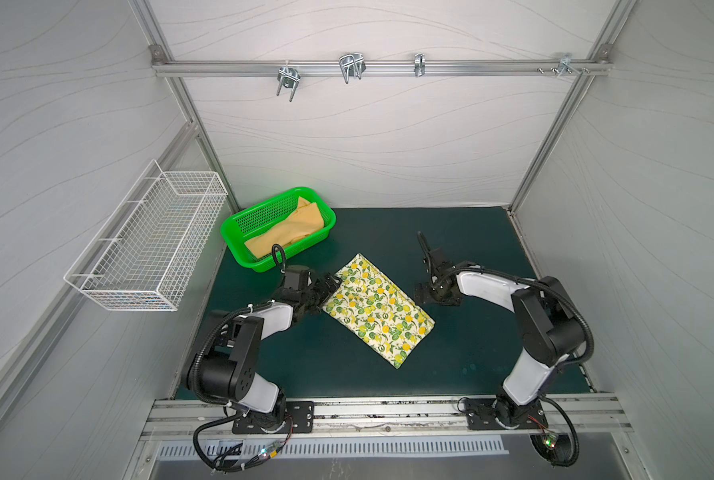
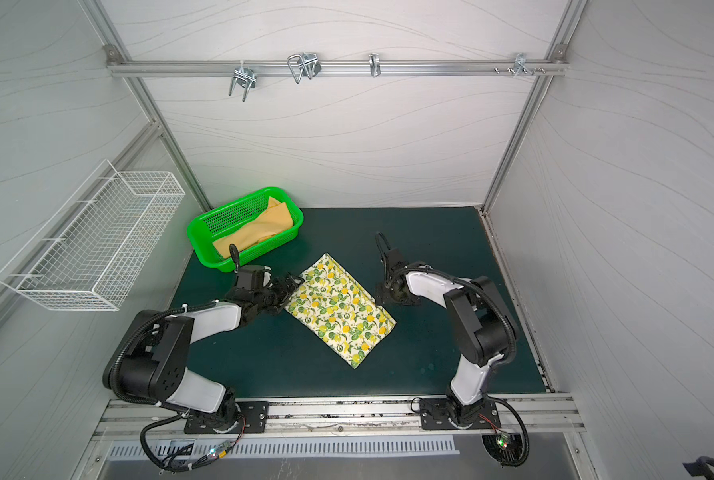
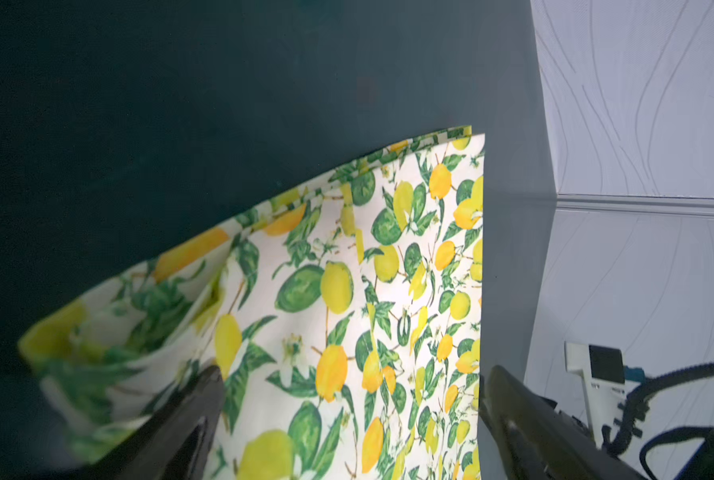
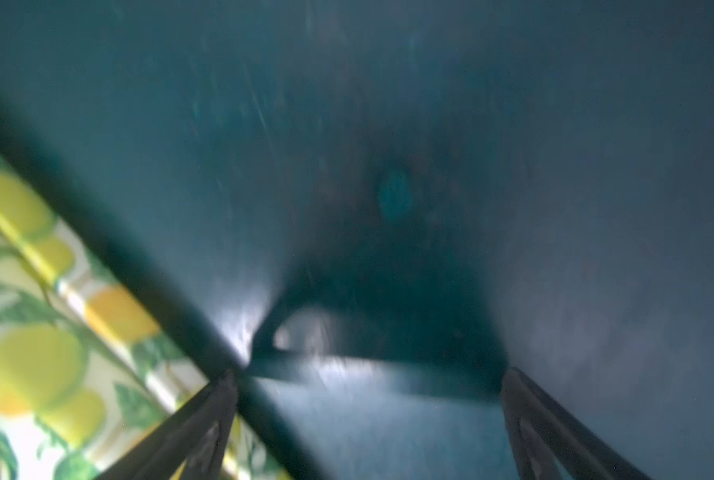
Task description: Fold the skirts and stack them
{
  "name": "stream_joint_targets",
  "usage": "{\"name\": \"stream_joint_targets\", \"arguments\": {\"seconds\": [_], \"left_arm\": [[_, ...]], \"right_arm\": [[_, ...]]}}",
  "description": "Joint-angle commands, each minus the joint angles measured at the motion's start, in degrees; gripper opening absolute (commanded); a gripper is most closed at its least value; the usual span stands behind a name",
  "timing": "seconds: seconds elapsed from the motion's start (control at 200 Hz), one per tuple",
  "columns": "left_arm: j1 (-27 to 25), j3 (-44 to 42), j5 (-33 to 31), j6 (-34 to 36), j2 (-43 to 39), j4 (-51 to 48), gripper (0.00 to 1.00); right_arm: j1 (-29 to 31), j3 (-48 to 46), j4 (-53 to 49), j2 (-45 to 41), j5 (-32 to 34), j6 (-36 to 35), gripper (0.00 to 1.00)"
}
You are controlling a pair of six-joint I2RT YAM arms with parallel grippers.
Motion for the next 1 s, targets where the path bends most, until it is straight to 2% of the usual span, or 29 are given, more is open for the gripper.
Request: {"name": "stream_joint_targets", "arguments": {"seconds": [0.0,0.09,0.175,0.375,0.435,0.635,0.996], "left_arm": [[-3.2,-3.18,-4.42,-4.74,-3.02,-0.7,0.99],[-4.87,-3.91,-5.96,-5.63,-5.92,-1.82,0.99],[-4.93,-3.46,-5.95,-5.86,-8.72,-3.72,0.99],[-4.93,3.57,-6.46,-1.16,-13.99,-14.12,0.99],[-4.93,6.91,-5.77,0.93,-14.06,-17.15,0.99],[-4.68,16.72,-4.39,8.43,-7.88,-24.81,0.99],[-0.03,17.38,-0.09,10.36,3.93,-21.09,0.99]], "right_arm": [[-1.26,3.99,-2.16,4.43,-2.56,-1.79,0.99],[-1.72,6.88,-2.05,4.8,-4.25,-1.87,0.99],[-1.73,7.27,-1.94,1.77,-6.16,-1.01,0.99],[-1.3,-0.02,-1.7,-10.99,-11.95,4.19,0.99],[0.17,-3.18,-1.57,-15.44,-11.43,5.44,0.99],[5.53,-12.5,-0.57,-27.29,-9.1,11.75,0.99],[11.9,-22.43,3.1,-29.96,-6.68,19.76,0.99]]}}
